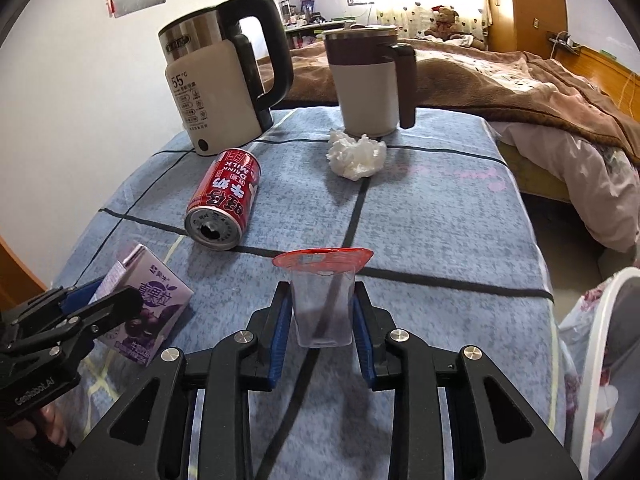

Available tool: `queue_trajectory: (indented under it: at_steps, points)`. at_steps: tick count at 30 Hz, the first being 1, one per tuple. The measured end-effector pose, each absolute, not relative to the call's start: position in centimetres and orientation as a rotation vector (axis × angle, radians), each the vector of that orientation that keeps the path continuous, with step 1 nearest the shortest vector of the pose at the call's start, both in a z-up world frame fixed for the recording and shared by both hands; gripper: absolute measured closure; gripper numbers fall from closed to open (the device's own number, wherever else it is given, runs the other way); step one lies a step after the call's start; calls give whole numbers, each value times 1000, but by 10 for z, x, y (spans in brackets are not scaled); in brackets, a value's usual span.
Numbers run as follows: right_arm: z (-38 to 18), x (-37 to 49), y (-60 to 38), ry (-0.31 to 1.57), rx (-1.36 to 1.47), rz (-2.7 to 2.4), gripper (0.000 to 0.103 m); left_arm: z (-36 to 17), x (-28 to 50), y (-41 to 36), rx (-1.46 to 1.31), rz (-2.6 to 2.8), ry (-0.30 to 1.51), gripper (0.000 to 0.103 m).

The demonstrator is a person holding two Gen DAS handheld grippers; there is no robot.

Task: Collect trash
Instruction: 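Carry the purple carton and clear cup over the white bin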

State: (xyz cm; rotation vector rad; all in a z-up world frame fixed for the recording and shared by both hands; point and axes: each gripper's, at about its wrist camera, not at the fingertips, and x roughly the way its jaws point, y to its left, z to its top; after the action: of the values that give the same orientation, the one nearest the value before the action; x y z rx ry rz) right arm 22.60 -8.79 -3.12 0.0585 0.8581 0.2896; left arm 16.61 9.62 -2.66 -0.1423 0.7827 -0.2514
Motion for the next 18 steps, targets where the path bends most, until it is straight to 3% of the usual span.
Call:
queue_trajectory:
  at_steps: [8, 18]
  points:
    - [-31, 210, -101, 858, 80, 279, 73, -41, 165, 81, -111, -226, 830, 59]
    - [-27, 199, -114, 847, 97, 271, 73, -38, 163, 64, -71, -227, 820, 63]
